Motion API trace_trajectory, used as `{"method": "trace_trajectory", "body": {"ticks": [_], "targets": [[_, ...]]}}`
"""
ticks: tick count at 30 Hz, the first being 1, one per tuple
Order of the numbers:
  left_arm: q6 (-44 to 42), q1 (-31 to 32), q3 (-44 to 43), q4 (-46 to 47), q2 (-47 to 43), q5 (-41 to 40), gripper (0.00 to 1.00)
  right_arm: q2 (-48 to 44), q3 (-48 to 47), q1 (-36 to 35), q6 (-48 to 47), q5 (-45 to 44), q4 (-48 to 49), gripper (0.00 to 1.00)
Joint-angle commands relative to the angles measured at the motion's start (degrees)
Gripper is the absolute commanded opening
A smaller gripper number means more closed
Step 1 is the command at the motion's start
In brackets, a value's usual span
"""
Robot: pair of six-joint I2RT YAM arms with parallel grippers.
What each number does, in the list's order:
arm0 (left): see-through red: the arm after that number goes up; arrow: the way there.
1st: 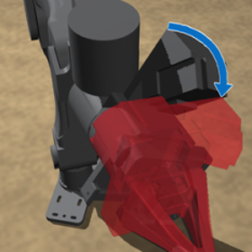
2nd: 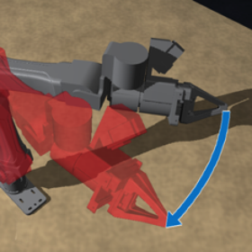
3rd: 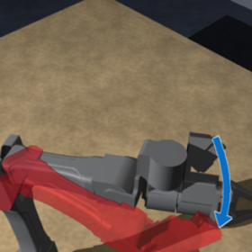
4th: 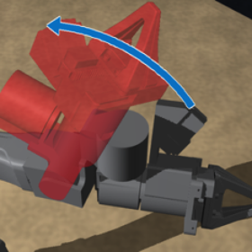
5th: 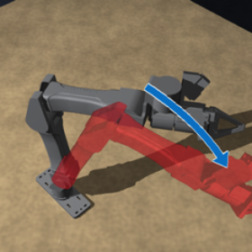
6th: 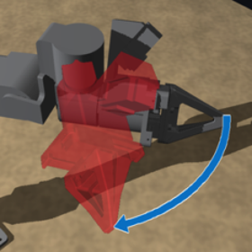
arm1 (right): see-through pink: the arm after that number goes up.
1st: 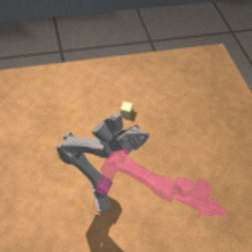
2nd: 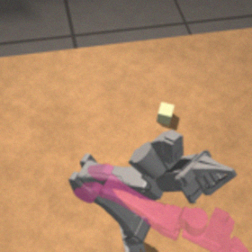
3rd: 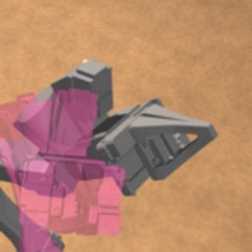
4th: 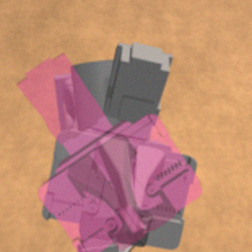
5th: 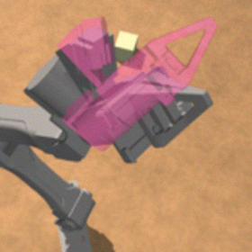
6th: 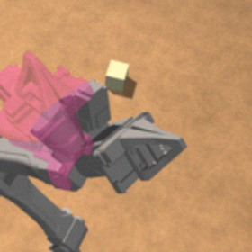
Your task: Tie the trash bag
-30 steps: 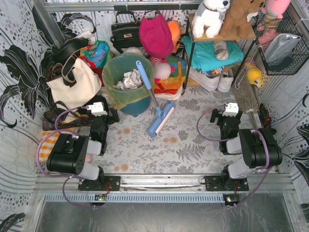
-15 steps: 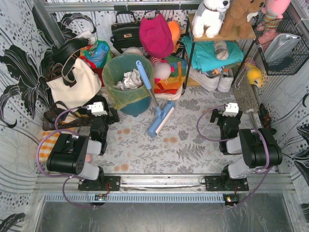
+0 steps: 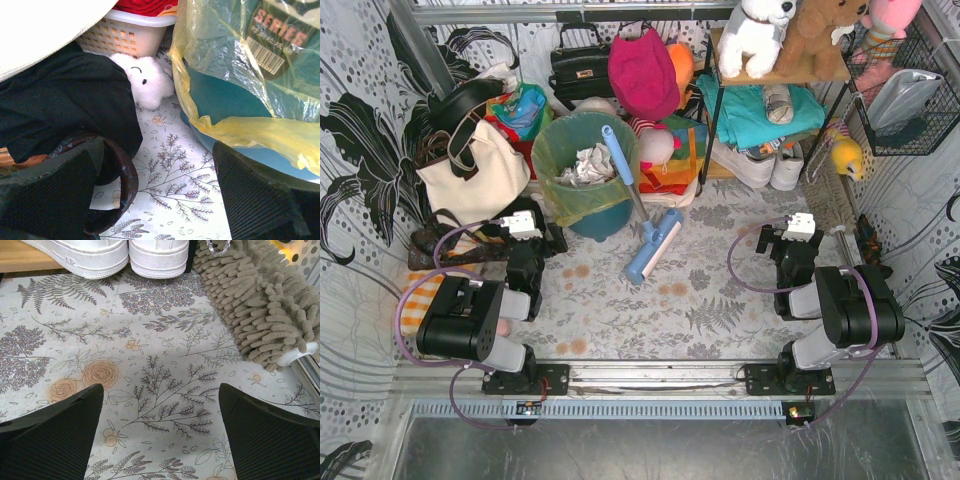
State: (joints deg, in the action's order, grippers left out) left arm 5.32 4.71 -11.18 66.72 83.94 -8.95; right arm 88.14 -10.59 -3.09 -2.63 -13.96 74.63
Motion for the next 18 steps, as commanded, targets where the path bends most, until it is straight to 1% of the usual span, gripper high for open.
{"method": "trace_trajectory", "body": {"ticks": [1,14,18], "targets": [[-0.31,-0.58,-0.99,2.37,0.21,0.21,0.98,0.28,0.13,-0.25,0.52,-0.67,1.56,0.97],[-0.84,-0.58,-0.67,3.12,0.13,0.6,0.98,0.28,0.22,-0.25,0.29,-0.79,1.83,0.97],[-1.94,-0.45,-0.22,3.37,-0.55,2.6,0.98,0.01,0.15,-0.25,-0.2,-1.05,1.82,0.97]]}}
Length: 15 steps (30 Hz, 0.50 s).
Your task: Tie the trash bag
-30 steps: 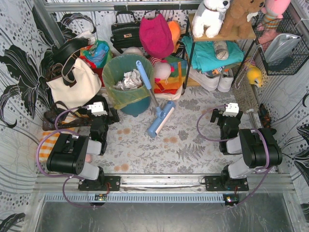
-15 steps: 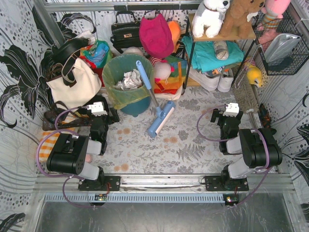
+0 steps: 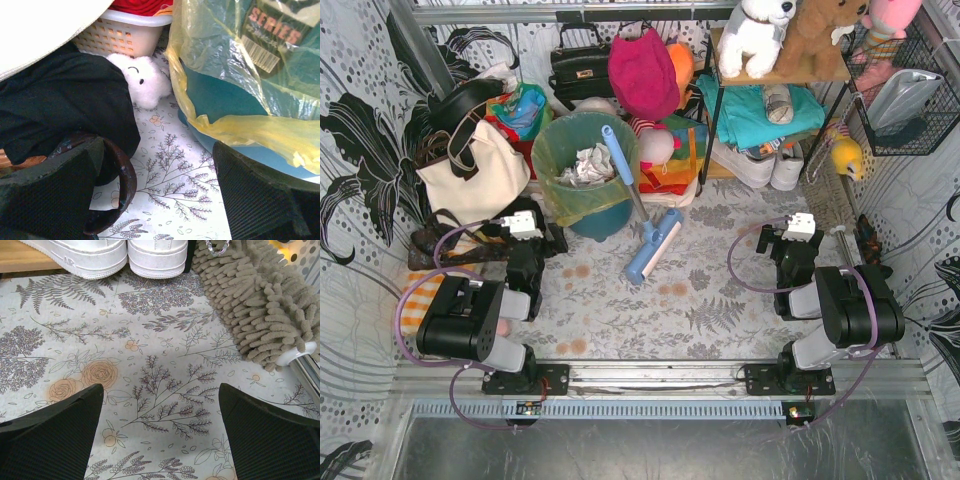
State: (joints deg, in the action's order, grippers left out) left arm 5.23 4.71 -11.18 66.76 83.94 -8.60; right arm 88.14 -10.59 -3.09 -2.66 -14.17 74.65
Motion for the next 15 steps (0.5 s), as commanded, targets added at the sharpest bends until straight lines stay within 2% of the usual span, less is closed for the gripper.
{"method": "trace_trajectory", "body": {"ticks": [1,8,15], "targets": [[-2.26,-0.3,-0.18,3.2,-0.82,2.69,0.98,-0.39,0.1,-0.27,-0.23,-0.65,1.35,0.97],[-2.61,0.74,-0.62,-3.98,-7.2,1.27,0.98,-3.43,0.61,-0.33,-0.72,0.34,-0.63,0.97],[-5.05,7.24,-2.81,-13.86,-13.53,-4.83,0.98,-14.01,-2.59,-0.38,-0.64,0.32,-14.58,0.97]]}}
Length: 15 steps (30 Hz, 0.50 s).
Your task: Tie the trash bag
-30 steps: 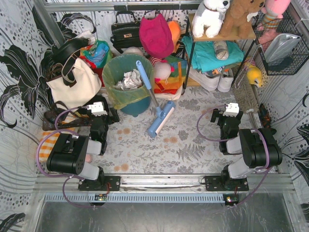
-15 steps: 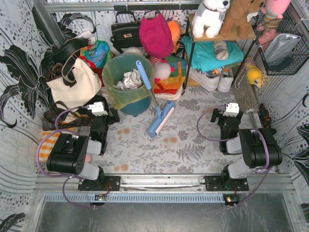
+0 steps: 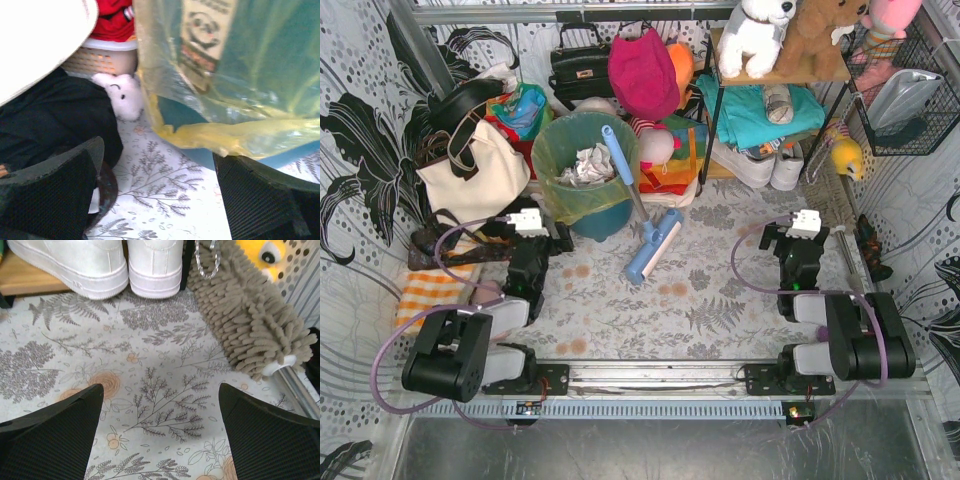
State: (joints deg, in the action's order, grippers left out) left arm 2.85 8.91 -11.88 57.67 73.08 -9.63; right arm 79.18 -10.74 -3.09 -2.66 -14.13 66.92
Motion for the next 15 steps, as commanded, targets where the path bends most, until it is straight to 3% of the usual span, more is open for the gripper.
{"method": "trace_trajectory", "body": {"ticks": [1,15], "targets": [[-2.63,4.01,-2.27,-6.14,-3.68,-4.0,0.98,-6.26,-2.78,-0.34,-0.67,0.65,-8.28,0.97],[4.66,5.77,1.3,-12.32,-13.85,-14.72,0.98,-8.84,-7.7,-0.33,-0.09,4.18,-20.16,0.97]]}}
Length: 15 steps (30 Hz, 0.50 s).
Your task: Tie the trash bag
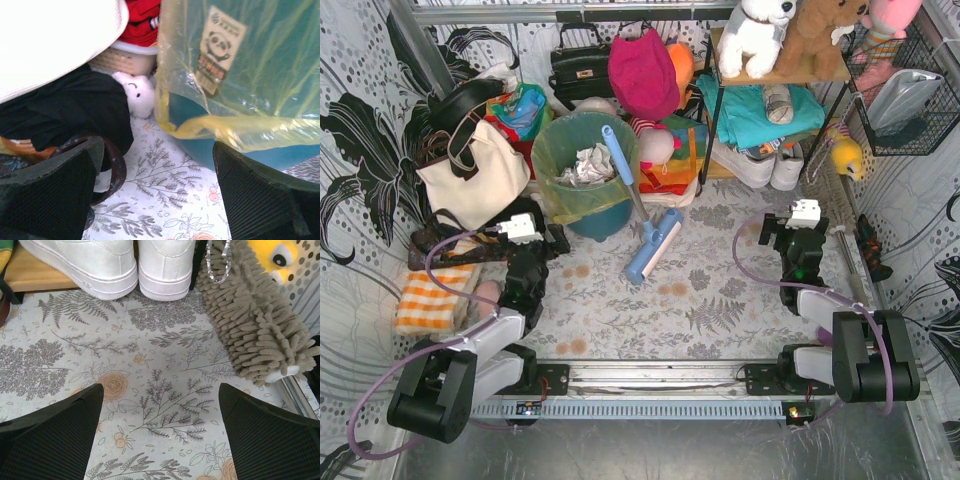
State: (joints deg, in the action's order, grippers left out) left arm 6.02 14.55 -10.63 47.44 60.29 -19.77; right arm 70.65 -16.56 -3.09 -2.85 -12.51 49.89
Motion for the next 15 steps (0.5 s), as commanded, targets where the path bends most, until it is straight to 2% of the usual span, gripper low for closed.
{"method": "trace_trajectory", "body": {"ticks": [1,8,15], "targets": [[1.2,0.09,-0.46,-3.5,-1.01,-4.92,0.98,-0.67,-1.61,-0.29,0.31,3.03,-3.19,0.97],[3.59,0.01,-1.97,-10.75,-2.51,-6.46,0.98,-4.64,-1.95,-0.33,2.32,7.35,-6.75,0.97],[3.55,0.02,-3.87,-15.52,-4.31,-8.4,0.98,-5.15,-3.92,-0.33,1.76,7.73,-9.04,0.97]]}}
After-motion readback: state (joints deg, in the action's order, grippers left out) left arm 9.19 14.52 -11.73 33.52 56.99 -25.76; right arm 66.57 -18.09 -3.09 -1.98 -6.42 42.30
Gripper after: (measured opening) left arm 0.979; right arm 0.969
